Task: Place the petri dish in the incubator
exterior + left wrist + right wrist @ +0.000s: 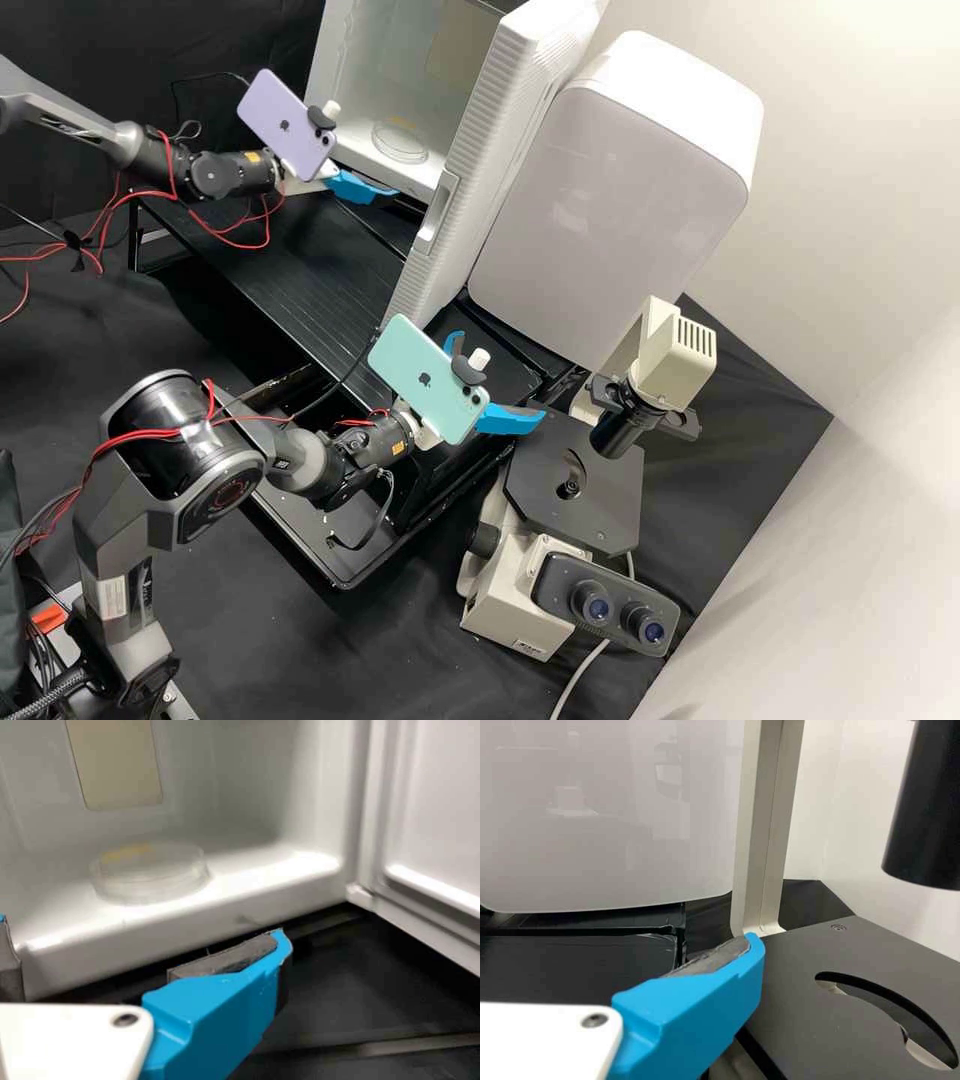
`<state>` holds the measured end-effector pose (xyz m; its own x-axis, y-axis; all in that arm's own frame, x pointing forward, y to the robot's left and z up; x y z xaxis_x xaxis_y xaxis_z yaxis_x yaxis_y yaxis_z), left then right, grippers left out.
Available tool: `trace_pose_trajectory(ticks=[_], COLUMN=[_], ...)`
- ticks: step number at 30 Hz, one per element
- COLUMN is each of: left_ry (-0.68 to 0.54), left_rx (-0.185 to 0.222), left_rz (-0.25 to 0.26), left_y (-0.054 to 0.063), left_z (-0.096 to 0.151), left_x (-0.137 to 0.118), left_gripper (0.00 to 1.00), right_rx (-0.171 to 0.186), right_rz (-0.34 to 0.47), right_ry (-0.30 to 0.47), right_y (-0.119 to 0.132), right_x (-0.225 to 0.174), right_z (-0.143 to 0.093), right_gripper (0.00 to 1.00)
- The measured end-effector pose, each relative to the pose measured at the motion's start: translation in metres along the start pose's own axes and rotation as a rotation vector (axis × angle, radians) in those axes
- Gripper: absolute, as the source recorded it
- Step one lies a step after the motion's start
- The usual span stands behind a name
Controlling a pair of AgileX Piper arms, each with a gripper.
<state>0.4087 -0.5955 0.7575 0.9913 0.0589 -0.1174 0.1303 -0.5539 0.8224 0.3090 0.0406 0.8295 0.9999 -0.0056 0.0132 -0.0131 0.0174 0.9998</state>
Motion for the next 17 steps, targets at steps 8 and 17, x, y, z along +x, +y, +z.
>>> trace_pose_trajectory(ticks=[8, 17], left_ry=[-0.117, -0.184], left_rx=[0.021, -0.034], left_rz=[0.038, 0.161], left_y=[-0.02, -0.034], left_z=[0.002, -0.018], left_x=[-0.055, -0.105], left_gripper=[1.0, 1.0], right_rx=[0.0, 0.0], right_rz=[0.0, 0.0], right_ry=[0.0, 0.0], right_y=[0.0, 0.0], right_x=[0.0, 0.0], right_z=[0.0, 0.0], right_gripper=[1.0, 1.0])
